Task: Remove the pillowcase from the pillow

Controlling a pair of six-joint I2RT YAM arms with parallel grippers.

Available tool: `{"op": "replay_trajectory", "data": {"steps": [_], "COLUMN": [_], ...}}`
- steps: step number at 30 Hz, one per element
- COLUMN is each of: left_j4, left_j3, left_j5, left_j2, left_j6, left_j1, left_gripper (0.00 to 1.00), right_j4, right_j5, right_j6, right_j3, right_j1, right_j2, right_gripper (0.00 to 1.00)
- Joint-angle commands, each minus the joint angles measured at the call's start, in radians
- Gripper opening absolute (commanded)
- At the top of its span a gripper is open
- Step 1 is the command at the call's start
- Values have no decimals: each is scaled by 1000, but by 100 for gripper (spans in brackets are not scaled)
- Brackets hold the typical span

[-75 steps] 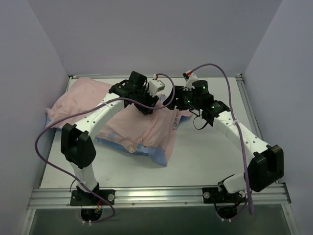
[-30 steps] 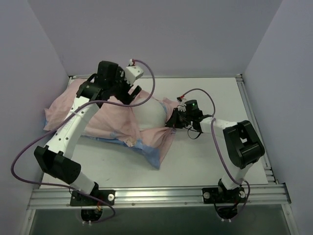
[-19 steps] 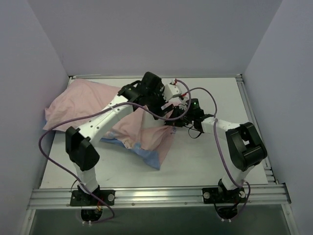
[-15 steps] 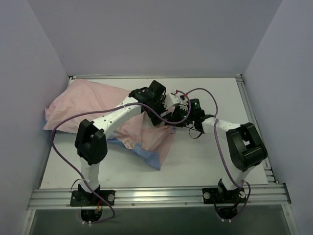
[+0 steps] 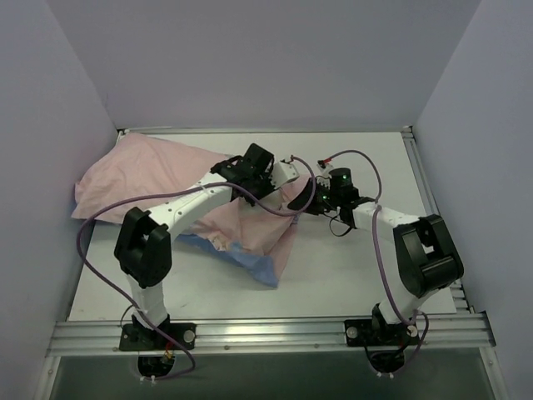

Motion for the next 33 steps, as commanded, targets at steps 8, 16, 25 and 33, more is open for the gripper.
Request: {"op": "replay_trajectory", "data": {"steps": [8, 16, 25, 33], "left_j4": [-144, -195, -37, -41], "left_j3": [-397, -403, -406, -320], "left_j5": [65, 156, 41, 56], "left_j2": [-355, -384, -369, -379], "left_j6": [204, 199, 75, -47], "left_j1": [-34, -72, -72, 6], "left_gripper": [2, 2, 2, 2], "right_j4": [-57, -5, -149, -458], "right_j5": [85, 146, 8, -158], "right_j6": [-39, 42, -139, -427], "right_j3": [138, 359, 611, 750], "right_j1": [-172, -168, -60, -18], "right_j2": [90, 273, 263, 291], "right_gripper": [0, 0, 53, 64]}}
